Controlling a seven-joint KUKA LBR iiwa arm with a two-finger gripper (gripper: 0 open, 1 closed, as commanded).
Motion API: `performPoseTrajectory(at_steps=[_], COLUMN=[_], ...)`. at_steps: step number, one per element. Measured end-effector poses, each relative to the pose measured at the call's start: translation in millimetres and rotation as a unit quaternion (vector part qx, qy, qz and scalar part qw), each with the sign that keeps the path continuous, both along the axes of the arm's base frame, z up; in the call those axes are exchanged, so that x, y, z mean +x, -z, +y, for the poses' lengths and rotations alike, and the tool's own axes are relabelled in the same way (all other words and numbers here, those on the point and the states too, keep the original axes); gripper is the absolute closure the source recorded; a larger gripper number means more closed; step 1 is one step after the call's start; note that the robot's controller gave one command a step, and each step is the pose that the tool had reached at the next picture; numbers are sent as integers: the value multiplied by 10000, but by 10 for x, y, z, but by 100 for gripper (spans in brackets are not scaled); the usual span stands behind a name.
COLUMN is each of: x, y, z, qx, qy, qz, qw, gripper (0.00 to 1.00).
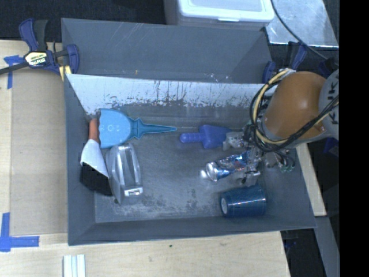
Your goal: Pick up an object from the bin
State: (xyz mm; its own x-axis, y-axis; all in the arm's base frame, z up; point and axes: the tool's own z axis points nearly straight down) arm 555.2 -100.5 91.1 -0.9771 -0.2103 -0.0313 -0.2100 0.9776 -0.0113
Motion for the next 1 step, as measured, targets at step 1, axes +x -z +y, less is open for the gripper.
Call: performPoseTrajectory(at_steps=[1], x=[-10], y=[-171], z=[-219], qx=[-11], qy=[-266], qz=[-30], qw=[9996], gripper=[0])
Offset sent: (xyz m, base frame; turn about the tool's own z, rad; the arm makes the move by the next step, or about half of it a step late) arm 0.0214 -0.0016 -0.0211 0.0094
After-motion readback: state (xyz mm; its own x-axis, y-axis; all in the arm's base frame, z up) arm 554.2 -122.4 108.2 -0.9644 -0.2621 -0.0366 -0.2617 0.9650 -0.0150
